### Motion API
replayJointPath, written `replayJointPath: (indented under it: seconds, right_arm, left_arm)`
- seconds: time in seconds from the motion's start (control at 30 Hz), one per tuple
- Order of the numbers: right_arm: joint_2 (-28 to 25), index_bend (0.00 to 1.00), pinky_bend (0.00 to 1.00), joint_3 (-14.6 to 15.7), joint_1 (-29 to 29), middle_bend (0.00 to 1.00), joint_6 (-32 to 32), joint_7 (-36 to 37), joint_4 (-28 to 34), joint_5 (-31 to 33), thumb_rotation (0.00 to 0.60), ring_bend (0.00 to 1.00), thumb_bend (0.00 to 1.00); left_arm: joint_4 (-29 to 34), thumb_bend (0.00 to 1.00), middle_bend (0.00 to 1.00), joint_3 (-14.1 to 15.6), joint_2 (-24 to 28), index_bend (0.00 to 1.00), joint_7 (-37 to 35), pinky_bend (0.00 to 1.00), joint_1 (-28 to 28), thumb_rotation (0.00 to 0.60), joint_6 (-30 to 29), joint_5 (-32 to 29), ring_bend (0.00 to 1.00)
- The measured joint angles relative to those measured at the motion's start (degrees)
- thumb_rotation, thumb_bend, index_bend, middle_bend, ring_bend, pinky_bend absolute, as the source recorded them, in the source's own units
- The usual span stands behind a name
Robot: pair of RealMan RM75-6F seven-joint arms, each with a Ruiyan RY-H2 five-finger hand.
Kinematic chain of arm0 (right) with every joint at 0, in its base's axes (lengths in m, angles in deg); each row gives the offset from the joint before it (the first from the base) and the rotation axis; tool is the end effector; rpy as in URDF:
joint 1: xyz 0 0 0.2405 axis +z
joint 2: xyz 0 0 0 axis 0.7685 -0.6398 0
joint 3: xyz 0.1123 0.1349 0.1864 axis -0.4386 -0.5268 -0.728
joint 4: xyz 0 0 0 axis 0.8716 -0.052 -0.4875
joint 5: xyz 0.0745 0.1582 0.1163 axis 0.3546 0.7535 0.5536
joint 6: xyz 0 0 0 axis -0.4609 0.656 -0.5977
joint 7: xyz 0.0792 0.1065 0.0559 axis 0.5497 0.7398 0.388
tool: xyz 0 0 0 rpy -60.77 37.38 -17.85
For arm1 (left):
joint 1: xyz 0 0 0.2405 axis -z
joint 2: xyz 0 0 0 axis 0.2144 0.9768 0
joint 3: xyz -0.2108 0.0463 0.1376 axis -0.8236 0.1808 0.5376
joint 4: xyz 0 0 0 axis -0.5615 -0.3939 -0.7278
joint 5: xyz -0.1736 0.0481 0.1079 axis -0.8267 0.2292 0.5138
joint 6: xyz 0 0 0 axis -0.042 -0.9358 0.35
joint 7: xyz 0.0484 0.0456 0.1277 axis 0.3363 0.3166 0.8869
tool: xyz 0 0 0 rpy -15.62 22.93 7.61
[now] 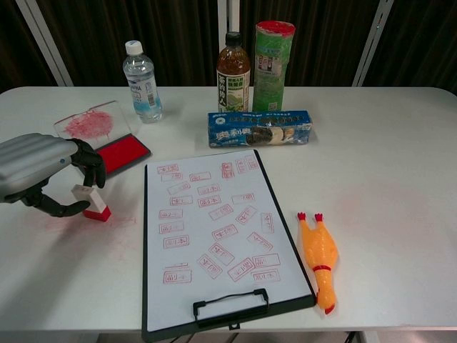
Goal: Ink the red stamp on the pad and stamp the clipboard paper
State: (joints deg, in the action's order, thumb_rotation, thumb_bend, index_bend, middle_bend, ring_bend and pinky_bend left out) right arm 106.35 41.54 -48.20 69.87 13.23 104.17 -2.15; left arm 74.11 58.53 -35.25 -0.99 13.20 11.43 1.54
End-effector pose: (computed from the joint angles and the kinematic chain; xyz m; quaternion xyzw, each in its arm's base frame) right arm -0.3427 -0.1691 0.1791 0.5710 -0.3987 0.3657 0.6175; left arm -0.2287 0.2579 -0.0353 -0.7604 -0.3455 -0.3461 0.4273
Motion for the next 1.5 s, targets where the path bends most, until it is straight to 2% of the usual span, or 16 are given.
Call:
replayJointPath:
  seconds: [0.27, 0.57, 0.9, 1.23, 1.5]
  right_arm:
    - [0.0, 0.0, 0.0, -0.1, 0.0, 0.0, -0.1, -0.1, 0.0, 0.0, 0.6, 0.0, 0.28]
    - [0.0, 0.0, 0.0, 0.0, 0.1, 0.0, -0.4, -0.2, 0.1, 0.2, 0.6, 0.0, 0.29]
    - [0.2, 0.0, 0.0, -0.1, 0.2, 0.0, -0.7, -0.6, 0.3, 0.5, 0.6, 0.0, 0.29]
    - [0.0, 0.0, 0.0, -0.1, 0.1, 0.0, -0.8, -1.0, 0.7, 0.7, 0.6, 0.0, 0.29]
    - [0.0, 0.0, 0.0, -0.1, 0.2, 0.0, -0.9, -1.5, 1.1, 0.7, 0.6, 0.0, 0.29]
  left_arm:
    - [-0.8, 0.32, 0.47, 0.0, -0.4, 0.5, 0.0, 0.31, 0.2, 0.6, -0.4, 0.0, 0.21]
    - [-1.5, 0.32, 0.46, 0.0, -0.5, 0.49, 0.2, 0.31, 0.3, 0.6, -0.1, -0.6, 0.21]
    - [-1.9, 0.32, 0.46, 0.2, -0.6, 0.55, -0.1, 0.31, 0.5, 0.6, 0.3, -1.1, 0.21]
    - [-2.5, 0.41, 0.47, 0.0, -0.8, 0.61, -1.3, 0.31, 0.6, 0.6, 0.7, -1.5, 0.21]
    - [-0.7, 0.47, 0.53, -0.5, 0.3, 0.63, -3.1, 0.31, 0.9, 0.6, 1.1, -2.1, 0.22]
